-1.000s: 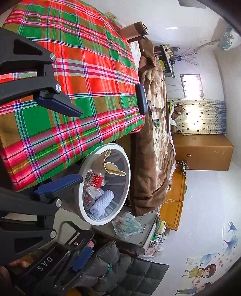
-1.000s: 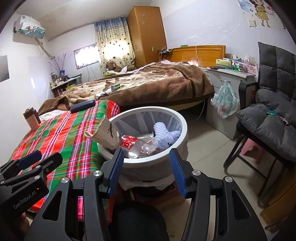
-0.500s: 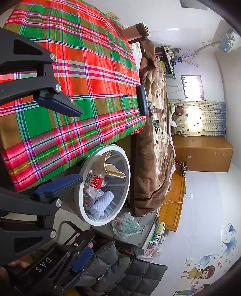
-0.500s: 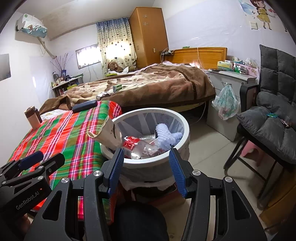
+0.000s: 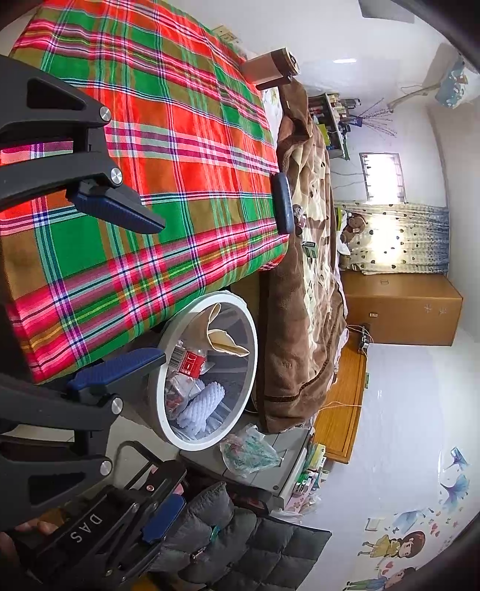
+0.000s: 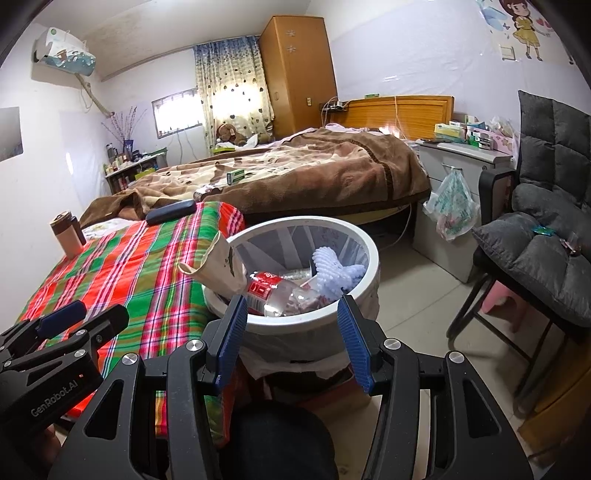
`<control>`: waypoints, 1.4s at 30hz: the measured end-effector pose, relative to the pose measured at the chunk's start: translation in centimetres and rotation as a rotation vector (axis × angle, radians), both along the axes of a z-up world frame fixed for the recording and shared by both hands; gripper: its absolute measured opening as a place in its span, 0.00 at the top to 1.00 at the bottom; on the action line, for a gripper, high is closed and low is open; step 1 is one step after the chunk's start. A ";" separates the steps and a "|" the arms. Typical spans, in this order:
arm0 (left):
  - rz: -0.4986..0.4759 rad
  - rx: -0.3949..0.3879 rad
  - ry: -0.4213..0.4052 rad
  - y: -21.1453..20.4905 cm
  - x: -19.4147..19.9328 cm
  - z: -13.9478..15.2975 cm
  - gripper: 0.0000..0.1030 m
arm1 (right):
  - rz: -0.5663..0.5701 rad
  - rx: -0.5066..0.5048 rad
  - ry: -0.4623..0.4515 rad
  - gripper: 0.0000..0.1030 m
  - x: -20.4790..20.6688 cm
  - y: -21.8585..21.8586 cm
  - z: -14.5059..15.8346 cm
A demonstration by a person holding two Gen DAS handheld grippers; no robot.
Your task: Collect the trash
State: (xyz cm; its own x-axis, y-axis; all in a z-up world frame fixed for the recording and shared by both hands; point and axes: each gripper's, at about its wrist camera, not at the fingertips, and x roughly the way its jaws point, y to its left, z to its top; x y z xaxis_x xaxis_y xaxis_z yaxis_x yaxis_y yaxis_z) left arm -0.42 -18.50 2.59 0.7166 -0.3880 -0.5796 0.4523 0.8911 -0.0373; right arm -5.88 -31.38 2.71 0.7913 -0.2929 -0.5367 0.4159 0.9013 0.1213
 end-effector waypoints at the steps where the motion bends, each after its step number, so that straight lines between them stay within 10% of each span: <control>1: -0.001 0.001 0.001 0.0 0.0 0.0 0.38 | -0.001 -0.001 -0.001 0.49 0.0 0.0 0.0; 42: -0.001 0.000 0.000 0.4 -0.4 -0.1 0.38 | 0.004 -0.002 0.000 0.49 0.1 0.6 -0.1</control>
State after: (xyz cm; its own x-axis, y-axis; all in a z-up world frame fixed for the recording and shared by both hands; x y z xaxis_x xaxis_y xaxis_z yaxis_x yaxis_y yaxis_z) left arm -0.77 -18.15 2.53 0.7165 -0.3883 -0.5796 0.4527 0.8909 -0.0371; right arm -5.76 -30.76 2.63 0.7922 -0.2908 -0.5365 0.4125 0.9031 0.1196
